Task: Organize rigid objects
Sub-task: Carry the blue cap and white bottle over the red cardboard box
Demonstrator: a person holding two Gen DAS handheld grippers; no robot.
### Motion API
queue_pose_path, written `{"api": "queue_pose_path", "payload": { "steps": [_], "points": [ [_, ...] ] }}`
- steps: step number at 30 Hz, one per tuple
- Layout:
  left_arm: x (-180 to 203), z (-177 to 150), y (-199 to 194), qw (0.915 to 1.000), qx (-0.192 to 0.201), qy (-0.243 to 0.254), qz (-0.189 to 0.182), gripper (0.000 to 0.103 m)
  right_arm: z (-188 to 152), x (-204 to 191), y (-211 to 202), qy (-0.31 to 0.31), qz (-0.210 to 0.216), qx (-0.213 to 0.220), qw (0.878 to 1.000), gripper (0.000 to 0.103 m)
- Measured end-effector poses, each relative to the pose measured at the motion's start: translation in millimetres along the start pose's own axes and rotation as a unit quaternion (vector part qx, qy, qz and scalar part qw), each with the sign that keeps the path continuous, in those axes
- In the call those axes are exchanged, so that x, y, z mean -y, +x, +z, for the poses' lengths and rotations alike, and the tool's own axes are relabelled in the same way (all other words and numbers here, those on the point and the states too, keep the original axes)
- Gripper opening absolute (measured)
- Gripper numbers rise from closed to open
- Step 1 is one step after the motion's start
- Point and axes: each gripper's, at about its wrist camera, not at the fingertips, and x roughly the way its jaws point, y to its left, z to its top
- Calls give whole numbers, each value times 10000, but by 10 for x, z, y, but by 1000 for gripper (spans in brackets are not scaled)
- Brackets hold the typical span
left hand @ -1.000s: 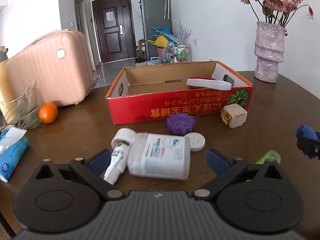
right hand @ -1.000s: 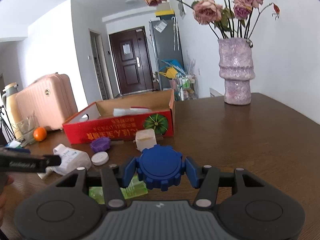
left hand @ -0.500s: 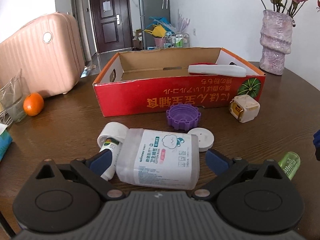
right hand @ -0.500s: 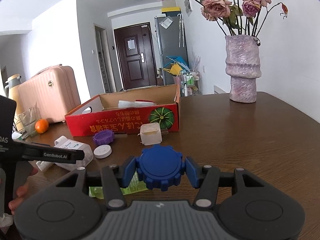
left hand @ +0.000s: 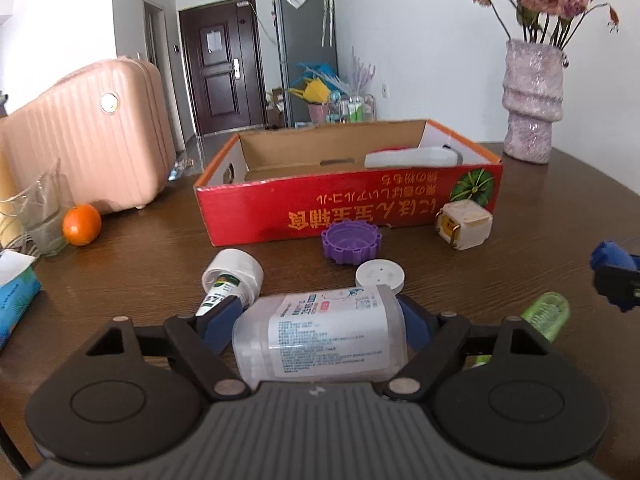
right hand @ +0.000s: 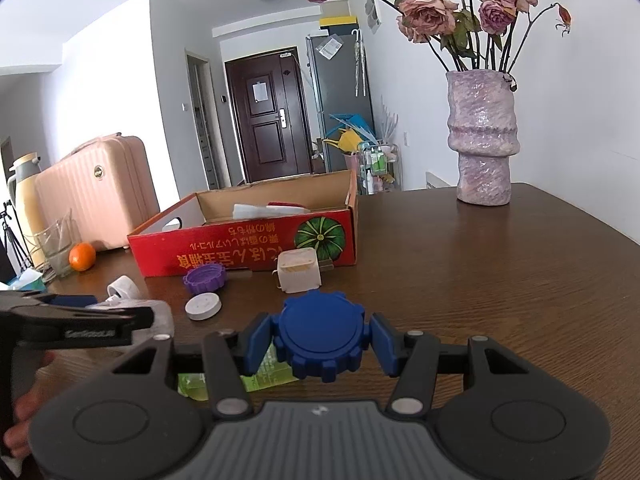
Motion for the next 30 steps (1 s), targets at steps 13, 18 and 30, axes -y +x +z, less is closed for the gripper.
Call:
{"api": "queue_pose_path", "payload": {
  "steps": [13, 18, 30],
  "points": [
    [-115, -101, -686, 9982, 476, -364, 22, 83, -21, -80, -64, -107, 110, 54, 9999, 53],
    [-80, -147, -884, 9975, 613, -349, 24, 83, -48, -237, -155, -237, 301, 76, 9992, 53],
    [-143, -124, -1022, 9961, 720, -516, 48, 83, 2, -471, -253, -309, 485, 161, 9982, 53]
  ]
}}
